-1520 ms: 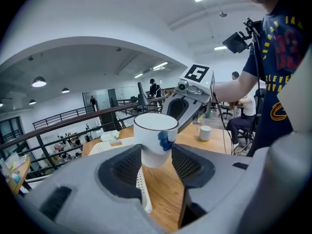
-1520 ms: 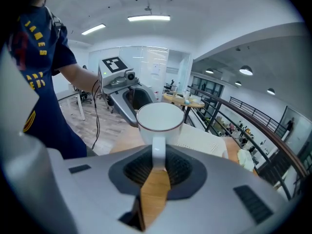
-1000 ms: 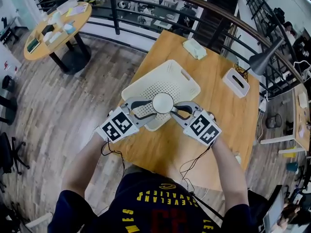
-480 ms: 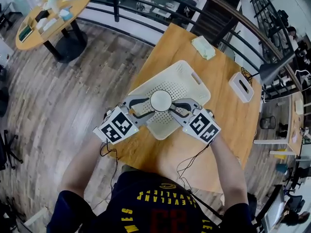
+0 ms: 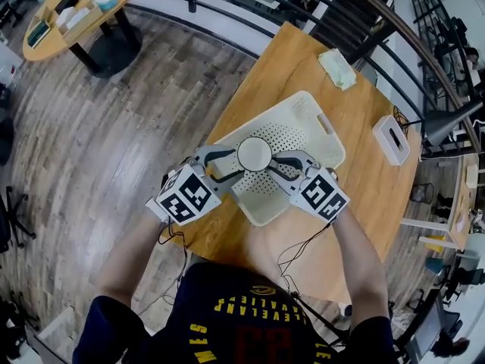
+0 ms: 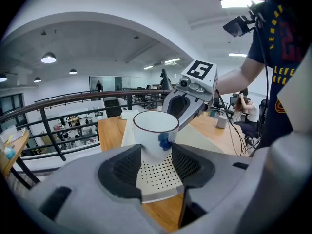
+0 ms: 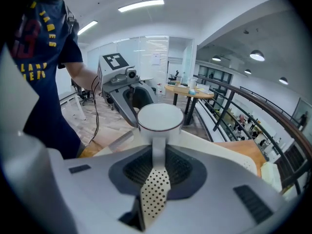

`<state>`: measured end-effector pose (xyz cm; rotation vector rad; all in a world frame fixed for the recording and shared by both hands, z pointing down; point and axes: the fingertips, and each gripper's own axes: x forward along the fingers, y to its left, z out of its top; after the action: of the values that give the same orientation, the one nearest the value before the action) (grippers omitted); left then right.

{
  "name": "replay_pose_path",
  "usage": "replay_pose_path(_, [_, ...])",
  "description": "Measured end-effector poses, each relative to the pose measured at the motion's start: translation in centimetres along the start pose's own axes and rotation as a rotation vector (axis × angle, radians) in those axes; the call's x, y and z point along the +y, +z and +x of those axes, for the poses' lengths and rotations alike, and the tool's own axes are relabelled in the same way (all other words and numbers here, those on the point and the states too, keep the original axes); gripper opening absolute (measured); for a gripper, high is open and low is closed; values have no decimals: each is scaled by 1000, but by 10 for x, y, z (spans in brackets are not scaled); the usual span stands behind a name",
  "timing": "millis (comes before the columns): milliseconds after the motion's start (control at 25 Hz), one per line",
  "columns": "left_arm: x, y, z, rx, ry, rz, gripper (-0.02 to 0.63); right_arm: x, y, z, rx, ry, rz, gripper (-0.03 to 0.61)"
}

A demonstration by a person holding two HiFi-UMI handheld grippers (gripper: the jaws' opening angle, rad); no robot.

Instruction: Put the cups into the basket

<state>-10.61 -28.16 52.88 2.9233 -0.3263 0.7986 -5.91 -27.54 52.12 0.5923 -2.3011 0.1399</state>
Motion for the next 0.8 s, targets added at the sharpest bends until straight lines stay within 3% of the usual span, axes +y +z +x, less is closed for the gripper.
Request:
replay_pose_path(200, [3, -17, 4, 78, -1, 9, 202, 1, -7, 16, -14, 40, 2, 66])
replay_pose_path(440, [3, -29, -2, 103, -12, -42, 202, 9, -15, 33, -13, 99, -8, 66])
replay_pose_path(800, [8, -28, -9, 41, 0, -153, 202, 11, -43, 63, 106, 155, -67, 66])
